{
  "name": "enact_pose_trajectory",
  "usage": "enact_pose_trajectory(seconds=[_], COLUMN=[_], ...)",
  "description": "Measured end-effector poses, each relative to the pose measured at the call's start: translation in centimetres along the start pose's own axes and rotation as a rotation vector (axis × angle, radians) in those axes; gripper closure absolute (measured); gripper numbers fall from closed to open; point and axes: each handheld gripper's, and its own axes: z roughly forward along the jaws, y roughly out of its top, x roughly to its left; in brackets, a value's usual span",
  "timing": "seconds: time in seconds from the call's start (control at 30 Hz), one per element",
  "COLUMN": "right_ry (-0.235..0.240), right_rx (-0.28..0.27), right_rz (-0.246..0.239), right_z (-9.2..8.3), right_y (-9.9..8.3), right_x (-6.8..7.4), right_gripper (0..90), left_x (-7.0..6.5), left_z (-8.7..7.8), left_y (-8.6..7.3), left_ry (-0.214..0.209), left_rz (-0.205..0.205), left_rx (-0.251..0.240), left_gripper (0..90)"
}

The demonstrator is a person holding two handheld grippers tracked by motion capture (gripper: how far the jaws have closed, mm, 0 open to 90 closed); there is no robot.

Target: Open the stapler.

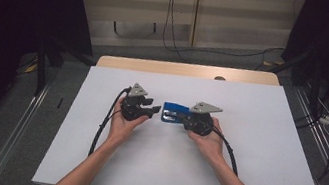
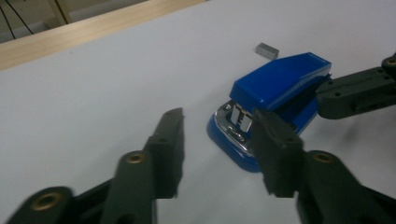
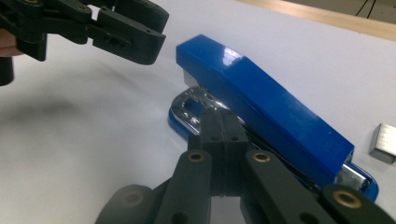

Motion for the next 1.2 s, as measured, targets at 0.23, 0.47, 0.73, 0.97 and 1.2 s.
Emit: enact_pose_trajectory(seconds=[0.23,0.47,0.73,0.97,1.2], right_ry=[-0.008,-0.029,-0.053,-0.053,-0.054], right_rx=[0.038,0.067,0.106,0.105,0.105], right_rz=[-0.021,-0.043,-0.054,-0.042,-0.046], right_z=[0.5,1.1,1.6,1.8,1.8], right_y=[0.1,0.2,0.4,0.5,0.5], right_x=[0.0,0.1,0.3,0.2,0.2], right_gripper=[90.0,90.0,90.0,90.0,90.0], left_x=[-0.1,-0.6,-0.4,-0.8,-0.8], left_z=[0.2,0.9,1.0,1.9,2.2], left_y=[-0.1,-0.2,-0.3,-0.4,-0.2], left_ry=[-0.022,-0.037,-0.03,-0.015,-0.002], left_rz=[-0.011,0.005,-0.011,-0.008,0.01], left_rx=[0.008,0.029,0.036,0.048,0.05], left_gripper=[90.0,90.0,90.0,90.0,90.0])
